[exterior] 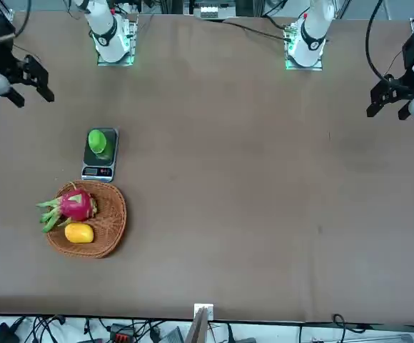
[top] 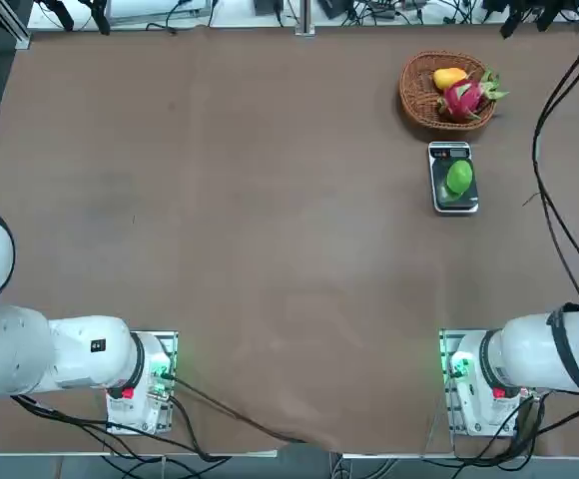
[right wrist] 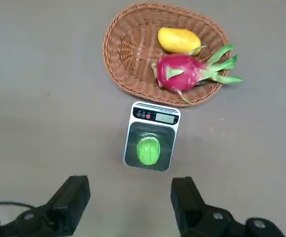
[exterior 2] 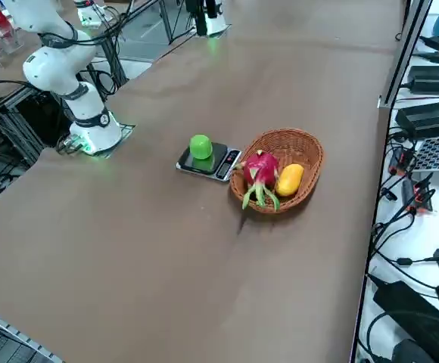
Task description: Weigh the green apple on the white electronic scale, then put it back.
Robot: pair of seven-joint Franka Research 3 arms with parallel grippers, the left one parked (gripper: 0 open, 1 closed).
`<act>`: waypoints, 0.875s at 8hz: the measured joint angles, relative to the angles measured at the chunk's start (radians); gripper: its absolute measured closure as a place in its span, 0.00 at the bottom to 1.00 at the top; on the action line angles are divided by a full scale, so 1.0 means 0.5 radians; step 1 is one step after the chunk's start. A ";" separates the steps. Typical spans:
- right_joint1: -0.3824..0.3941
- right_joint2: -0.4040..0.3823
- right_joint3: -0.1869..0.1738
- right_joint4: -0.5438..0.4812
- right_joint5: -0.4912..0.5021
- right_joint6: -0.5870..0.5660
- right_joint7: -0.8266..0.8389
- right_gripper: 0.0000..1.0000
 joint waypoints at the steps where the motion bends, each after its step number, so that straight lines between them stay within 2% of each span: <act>1: 0.000 0.021 0.000 -0.122 0.000 0.120 0.000 0.00; 3: 0.001 0.079 0.001 -0.408 0.000 0.406 0.000 0.00; 7: 0.001 0.181 0.002 -0.844 0.000 0.807 -0.013 0.00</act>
